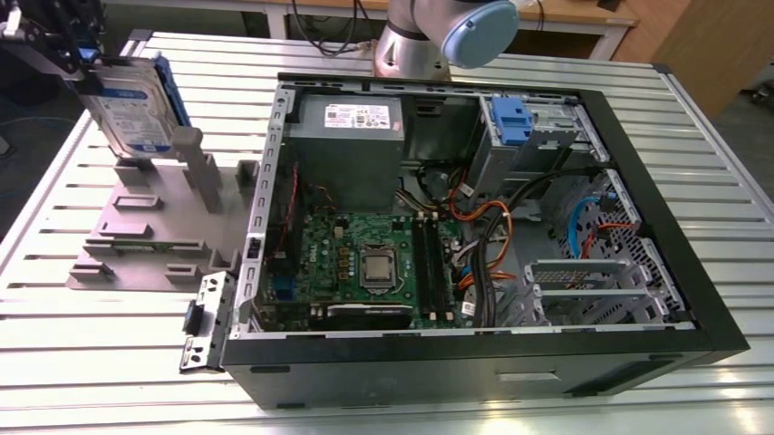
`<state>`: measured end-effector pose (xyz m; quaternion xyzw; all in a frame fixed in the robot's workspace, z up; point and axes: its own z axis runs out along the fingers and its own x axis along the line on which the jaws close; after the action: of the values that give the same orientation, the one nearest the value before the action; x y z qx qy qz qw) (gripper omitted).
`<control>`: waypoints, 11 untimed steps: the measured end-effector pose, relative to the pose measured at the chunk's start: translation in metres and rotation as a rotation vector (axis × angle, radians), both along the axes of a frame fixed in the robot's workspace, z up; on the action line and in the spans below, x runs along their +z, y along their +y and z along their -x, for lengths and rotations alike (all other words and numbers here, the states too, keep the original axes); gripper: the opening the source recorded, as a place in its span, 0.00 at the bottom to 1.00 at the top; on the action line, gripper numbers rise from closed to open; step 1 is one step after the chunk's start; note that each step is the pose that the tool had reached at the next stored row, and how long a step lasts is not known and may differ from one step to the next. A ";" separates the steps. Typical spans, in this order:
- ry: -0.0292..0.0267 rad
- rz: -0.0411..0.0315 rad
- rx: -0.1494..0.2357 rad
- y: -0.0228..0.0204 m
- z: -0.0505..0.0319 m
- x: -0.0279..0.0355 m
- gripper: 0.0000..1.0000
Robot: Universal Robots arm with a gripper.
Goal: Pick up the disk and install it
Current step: 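Pick up the disk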
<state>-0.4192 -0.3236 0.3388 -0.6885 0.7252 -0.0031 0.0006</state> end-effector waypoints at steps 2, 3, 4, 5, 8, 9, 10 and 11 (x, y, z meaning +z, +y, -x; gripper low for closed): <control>-0.0001 -0.0001 0.000 0.0000 0.0000 0.0009 0.36; 0.0000 0.0000 0.000 0.0000 0.0000 0.0013 0.36; -0.0002 -0.0001 0.000 0.0000 0.0000 0.0015 0.36; -0.0001 0.0000 0.000 0.0000 0.0000 0.0018 0.36; -0.0001 0.0000 0.000 0.0000 0.0000 0.0029 0.36; -0.0001 0.0000 0.000 0.0000 0.0000 0.0032 0.36; 0.0000 0.0000 0.000 0.0000 0.0000 0.0036 0.36; 0.0000 0.0000 0.000 0.0000 0.0000 0.0040 0.36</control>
<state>-0.4192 -0.3237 0.3428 -0.6885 0.7252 -0.0031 0.0006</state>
